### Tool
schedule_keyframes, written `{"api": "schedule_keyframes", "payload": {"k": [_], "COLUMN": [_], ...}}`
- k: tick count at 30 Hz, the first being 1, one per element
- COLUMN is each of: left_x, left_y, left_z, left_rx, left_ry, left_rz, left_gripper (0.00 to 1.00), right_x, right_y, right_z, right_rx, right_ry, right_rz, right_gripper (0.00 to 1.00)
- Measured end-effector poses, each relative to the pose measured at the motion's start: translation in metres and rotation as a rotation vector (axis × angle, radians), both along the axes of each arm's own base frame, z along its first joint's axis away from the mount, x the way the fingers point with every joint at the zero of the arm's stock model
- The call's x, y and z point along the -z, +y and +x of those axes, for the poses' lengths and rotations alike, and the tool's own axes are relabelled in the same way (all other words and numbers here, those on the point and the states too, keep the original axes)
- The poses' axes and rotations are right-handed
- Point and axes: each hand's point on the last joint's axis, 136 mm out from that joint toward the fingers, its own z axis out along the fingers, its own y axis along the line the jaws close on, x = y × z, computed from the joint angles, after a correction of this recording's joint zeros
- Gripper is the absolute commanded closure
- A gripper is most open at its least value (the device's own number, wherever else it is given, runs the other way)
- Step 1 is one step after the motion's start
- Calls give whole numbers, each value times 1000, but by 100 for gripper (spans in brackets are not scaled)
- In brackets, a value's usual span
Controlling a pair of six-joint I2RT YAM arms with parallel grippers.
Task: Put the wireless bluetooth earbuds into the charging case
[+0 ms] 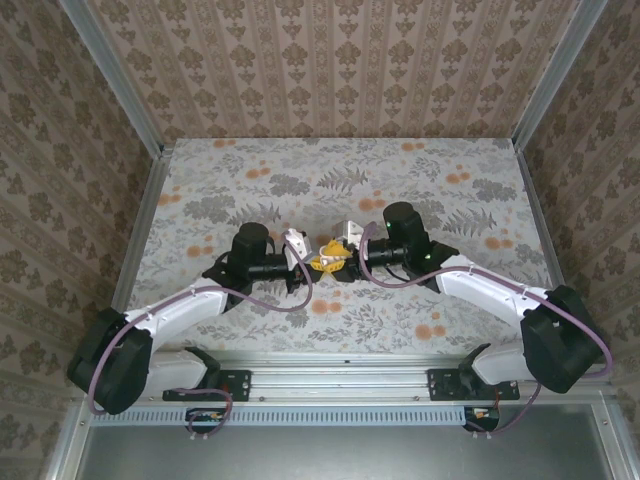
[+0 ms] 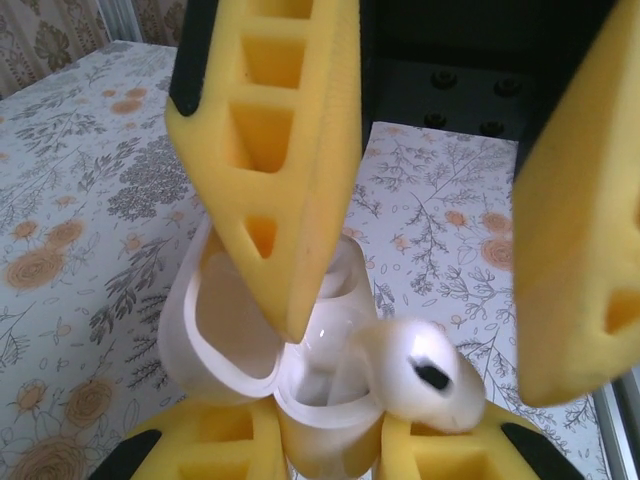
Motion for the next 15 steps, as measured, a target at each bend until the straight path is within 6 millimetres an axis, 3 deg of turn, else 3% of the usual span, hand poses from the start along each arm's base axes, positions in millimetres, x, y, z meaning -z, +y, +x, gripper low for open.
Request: {"api": "schedule_keyframes", "payload": {"k": [5, 12, 15], "left_x": [-2, -2, -3], "left_y": [0, -1, -1], "left_z": [1, 0, 2], "left_rx": [-10, -9, -17], "left_ry": [-16, -26, -33], "left_rz": [1, 4, 3], "left_gripper": [84, 84, 84], "right_x": [-12, -51, -53], "right_y": [-4, -23, -32], "right_z": [2, 7, 11], "right_rx": [52, 216, 307], "right_ry": [9, 35, 106], "right_rz": [13, 80, 83], "right_gripper": [48, 43, 42]}}
